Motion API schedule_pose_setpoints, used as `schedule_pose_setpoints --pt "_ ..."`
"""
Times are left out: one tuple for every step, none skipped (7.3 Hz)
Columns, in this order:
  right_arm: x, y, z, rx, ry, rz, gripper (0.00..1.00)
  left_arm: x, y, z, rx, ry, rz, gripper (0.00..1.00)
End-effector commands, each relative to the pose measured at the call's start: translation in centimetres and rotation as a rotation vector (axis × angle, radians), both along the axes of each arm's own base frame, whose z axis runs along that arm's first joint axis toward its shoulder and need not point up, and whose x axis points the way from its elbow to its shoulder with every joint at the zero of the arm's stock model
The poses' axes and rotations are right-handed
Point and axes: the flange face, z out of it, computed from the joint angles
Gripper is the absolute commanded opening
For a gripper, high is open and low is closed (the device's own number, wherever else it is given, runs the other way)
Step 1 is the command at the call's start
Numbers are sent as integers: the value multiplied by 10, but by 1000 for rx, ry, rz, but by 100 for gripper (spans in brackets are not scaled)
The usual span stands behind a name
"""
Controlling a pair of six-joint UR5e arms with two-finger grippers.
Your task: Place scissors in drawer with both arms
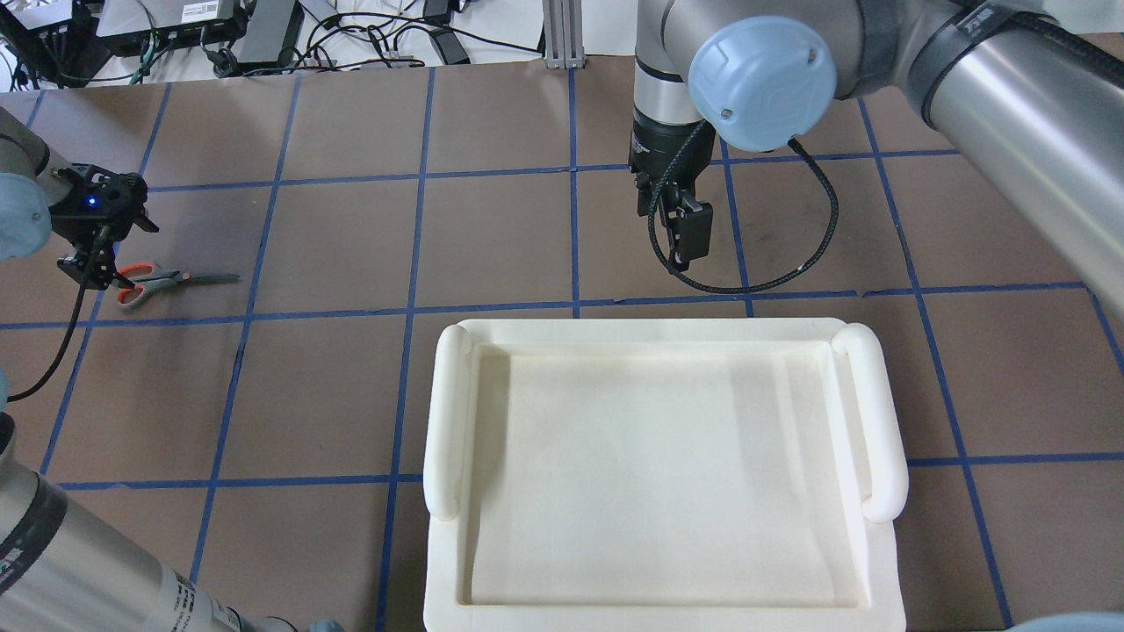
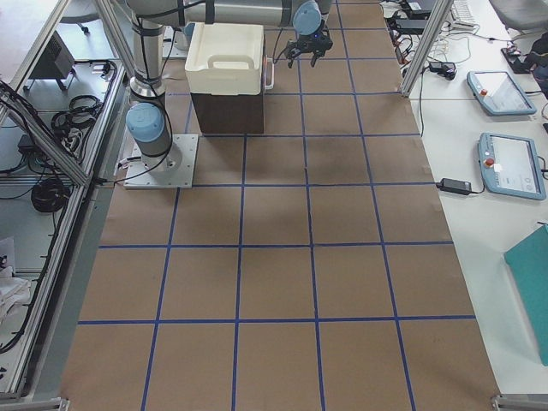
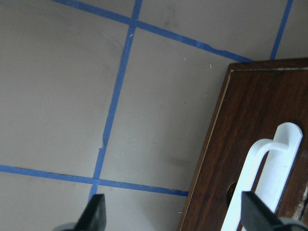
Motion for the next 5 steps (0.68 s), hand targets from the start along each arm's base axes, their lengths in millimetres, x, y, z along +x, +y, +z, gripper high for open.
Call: schedule_pose_setpoints --pt "15 7 -20 71 13 -64 100 0 2 -32 46 19 67 100" --pt "24 8 -30 88 26 -73 100 3 2 -35 65 -4 78 100" --pt "26 7 -37 99 39 -94 100 3 3 -36 68 -6 76 100" --pt "28 7 -44 111 52 -127 100 3 3 -39 71 -3 73 100" --pt "33 11 -46 123 62 -128 100 4 1 -40 54 -7 72 98"
